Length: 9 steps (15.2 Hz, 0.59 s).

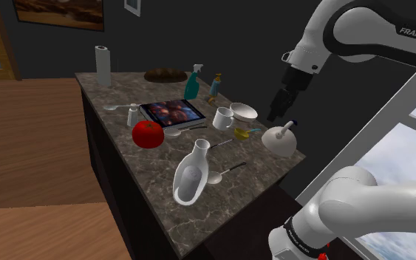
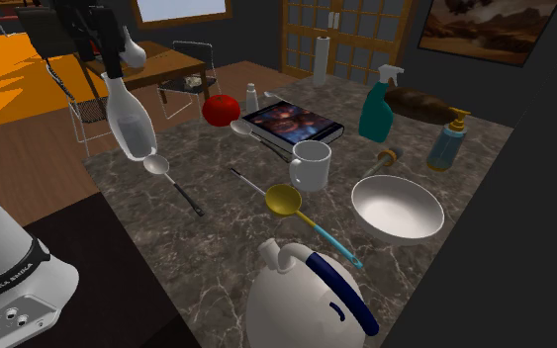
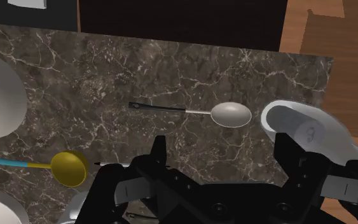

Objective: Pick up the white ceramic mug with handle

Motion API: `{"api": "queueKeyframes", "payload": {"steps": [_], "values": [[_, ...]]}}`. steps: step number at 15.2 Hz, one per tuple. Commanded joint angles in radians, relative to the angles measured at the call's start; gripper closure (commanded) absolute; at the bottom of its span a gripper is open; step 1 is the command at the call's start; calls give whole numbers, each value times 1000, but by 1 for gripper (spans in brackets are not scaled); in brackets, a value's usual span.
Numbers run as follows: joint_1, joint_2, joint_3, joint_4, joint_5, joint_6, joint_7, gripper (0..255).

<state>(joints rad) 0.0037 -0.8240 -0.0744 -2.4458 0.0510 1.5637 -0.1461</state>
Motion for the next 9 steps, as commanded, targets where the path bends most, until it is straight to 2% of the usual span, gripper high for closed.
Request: {"api": "queueKeyframes", "payload": {"steps": [1,9], "values": [[0,0,0,0,0,0,0,0],[-17,249,-53,14,-40,255,-58,0]]}}
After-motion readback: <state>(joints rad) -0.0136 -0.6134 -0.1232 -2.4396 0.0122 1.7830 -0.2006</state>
